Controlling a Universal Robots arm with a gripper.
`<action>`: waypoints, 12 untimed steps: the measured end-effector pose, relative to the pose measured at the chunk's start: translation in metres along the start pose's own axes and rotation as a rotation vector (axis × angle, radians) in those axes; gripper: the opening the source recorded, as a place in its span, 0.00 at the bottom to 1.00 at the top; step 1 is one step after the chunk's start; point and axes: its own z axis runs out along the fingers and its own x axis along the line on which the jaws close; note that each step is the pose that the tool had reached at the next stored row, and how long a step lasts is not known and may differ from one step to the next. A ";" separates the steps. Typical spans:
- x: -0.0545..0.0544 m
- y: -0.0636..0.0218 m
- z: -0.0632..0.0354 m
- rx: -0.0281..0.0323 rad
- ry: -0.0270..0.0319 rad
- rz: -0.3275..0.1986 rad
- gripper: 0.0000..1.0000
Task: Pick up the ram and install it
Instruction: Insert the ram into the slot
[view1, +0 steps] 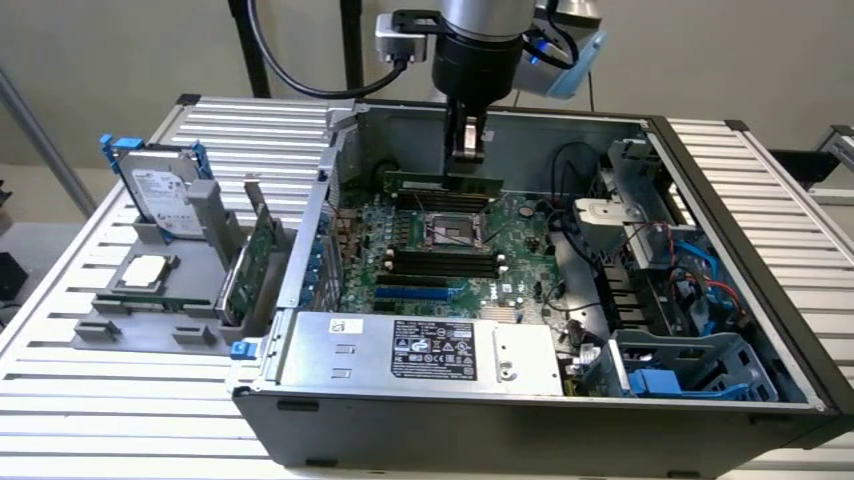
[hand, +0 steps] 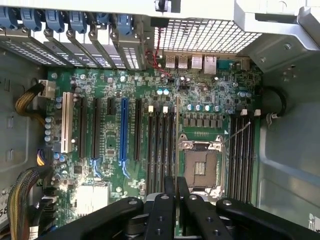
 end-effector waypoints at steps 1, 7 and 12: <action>0.000 0.0000 0.0000 -0.0015 0.0000 0.000 0.00; 0.001 -0.0007 0.0054 0.0065 0.0000 -0.001 0.00; 0.005 -0.0027 0.0143 0.0093 0.0002 -0.001 0.00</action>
